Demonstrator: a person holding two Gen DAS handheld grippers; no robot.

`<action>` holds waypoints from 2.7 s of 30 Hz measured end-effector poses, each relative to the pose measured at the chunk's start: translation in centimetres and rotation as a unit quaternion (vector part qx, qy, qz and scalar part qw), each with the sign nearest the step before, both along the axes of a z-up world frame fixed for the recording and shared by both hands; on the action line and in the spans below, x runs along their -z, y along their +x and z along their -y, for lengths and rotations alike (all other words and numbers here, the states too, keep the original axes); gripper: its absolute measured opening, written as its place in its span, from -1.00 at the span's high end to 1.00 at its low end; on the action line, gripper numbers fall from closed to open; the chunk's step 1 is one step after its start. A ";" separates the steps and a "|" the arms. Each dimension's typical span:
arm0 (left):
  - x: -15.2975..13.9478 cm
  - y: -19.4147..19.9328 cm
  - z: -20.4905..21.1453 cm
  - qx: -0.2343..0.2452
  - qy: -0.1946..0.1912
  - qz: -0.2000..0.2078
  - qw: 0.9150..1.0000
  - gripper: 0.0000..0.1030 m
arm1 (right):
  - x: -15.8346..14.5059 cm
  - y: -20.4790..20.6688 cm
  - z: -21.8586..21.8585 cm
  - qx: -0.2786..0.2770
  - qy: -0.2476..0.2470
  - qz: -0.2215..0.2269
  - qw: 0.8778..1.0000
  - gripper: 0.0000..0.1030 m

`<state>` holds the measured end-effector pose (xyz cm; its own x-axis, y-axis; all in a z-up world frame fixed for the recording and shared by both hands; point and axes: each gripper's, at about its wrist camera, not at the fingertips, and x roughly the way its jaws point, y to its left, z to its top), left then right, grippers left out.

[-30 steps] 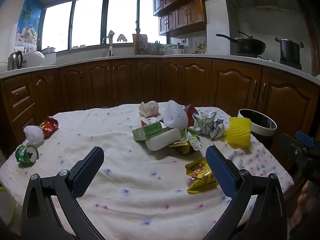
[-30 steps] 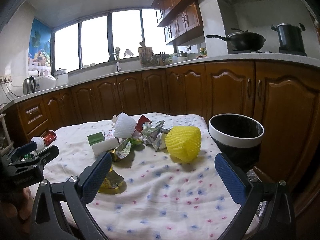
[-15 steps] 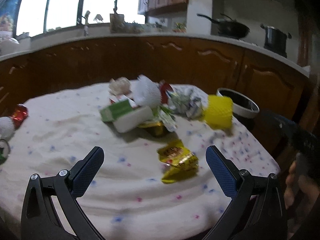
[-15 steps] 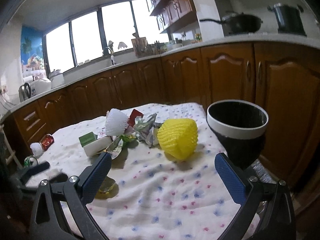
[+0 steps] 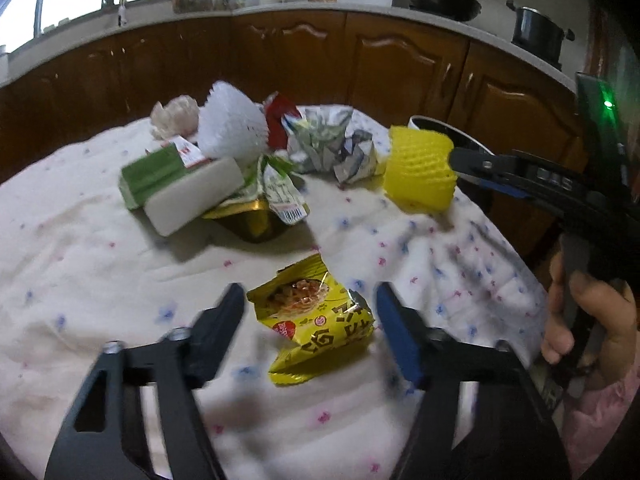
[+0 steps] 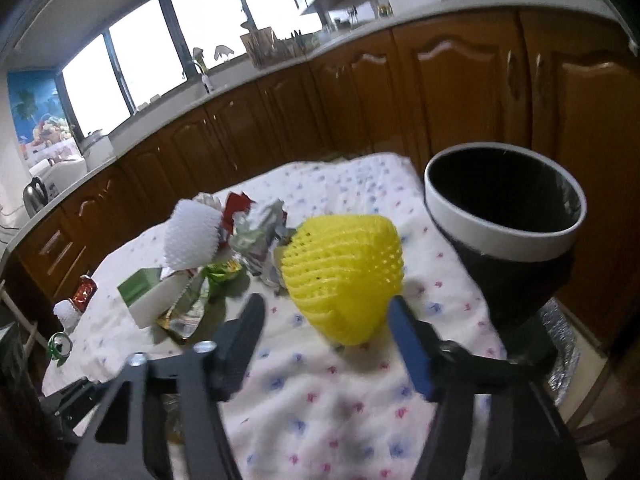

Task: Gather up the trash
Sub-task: 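Grasp the yellow foam net with the right gripper while the left grasps the yellow snack bag, then carry both items to the bin and open both grippers to drop them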

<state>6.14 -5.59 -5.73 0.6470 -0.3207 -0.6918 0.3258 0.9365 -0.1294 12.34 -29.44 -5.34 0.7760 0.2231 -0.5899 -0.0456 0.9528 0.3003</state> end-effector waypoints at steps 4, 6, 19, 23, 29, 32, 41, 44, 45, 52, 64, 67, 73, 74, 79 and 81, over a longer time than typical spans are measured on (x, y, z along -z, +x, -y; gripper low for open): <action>0.3 0.6 0.1 0.003 -0.002 -0.001 1.000 0.19 | 1.2 1.1 -0.1 -0.017 0.003 -0.023 1.000 0.75; 0.0 0.8 0.3 0.009 -0.005 0.002 1.000 0.21 | 0.9 0.7 -0.2 -0.022 -0.004 -0.015 1.000 0.80; -3.9 3.1 3.1 0.042 -0.029 0.040 0.998 0.49 | -3.2 -1.7 4.1 -0.005 0.012 0.024 1.000 0.82; -4.4 3.7 4.8 0.058 -0.025 0.041 0.997 0.99 | -3.8 -2.2 5.3 0.006 0.019 0.034 0.999 0.81; -4.3 4.6 7.2 0.074 -0.012 0.046 0.996 0.99 | -3.6 -2.5 7.1 0.024 0.032 0.039 0.998 0.81; -4.5 4.7 7.3 0.076 -0.016 0.047 0.996 1.00 | -3.8 -2.8 7.4 0.027 0.033 0.044 0.998 0.82; -7.5 6.1 9.7 0.093 -0.034 0.076 0.992 1.00 | -6.0 -2.3 9.3 0.045 0.024 0.068 0.996 0.82; -8.5 6.8 11.2 0.102 -0.038 0.087 0.990 1.00 | -6.4 -1.7 10.3 0.052 0.021 0.070 0.996 0.82; -8.8 7.2 11.7 0.106 -0.042 0.090 0.989 1.00 | -6.5 -1.5 10.6 0.054 0.019 0.071 0.996 0.82; -11.0 10.9 15.6 0.111 -0.065 0.095 0.987 1.00 | -6.9 0.9 13.5 0.062 0.022 0.065 0.996 0.82; -10.4 20.2 24.4 0.096 -0.077 0.048 0.991 1.00 | -4.9 4.9 17.9 0.074 0.012 0.021 0.997 0.82; -9.1 21.5 25.9 0.092 -0.074 0.031 0.992 1.00 | -4.2 5.5 18.6 0.073 0.012 0.009 0.997 0.82; -6.2 23.6 27.9 0.095 -0.074 -0.012 0.993 0.99 | -3.2 6.9 19.3 0.069 0.010 -0.010 0.998 0.82; -5.8 23.8 28.1 0.096 -0.072 -0.018 0.993 0.99 | -3.0 7.1 19.4 0.068 0.009 -0.014 0.998 0.81; -4.7 24.2 28.3 0.101 -0.078 -0.050 0.991 0.77 | -2.4 8.0 19.9 0.062 0.016 -0.030 0.997 0.68; -4.9 24.0 28.1 0.101 -0.077 -0.051 0.991 0.36 | -2.4 8.1 20.0 0.065 0.016 -0.030 0.997 0.35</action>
<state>30.19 -33.73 -0.85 0.4885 -0.5426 -0.6834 0.4824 0.8205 -0.3066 20.46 -49.39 -2.93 0.7630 0.1418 -0.6306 0.0976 0.9392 0.3292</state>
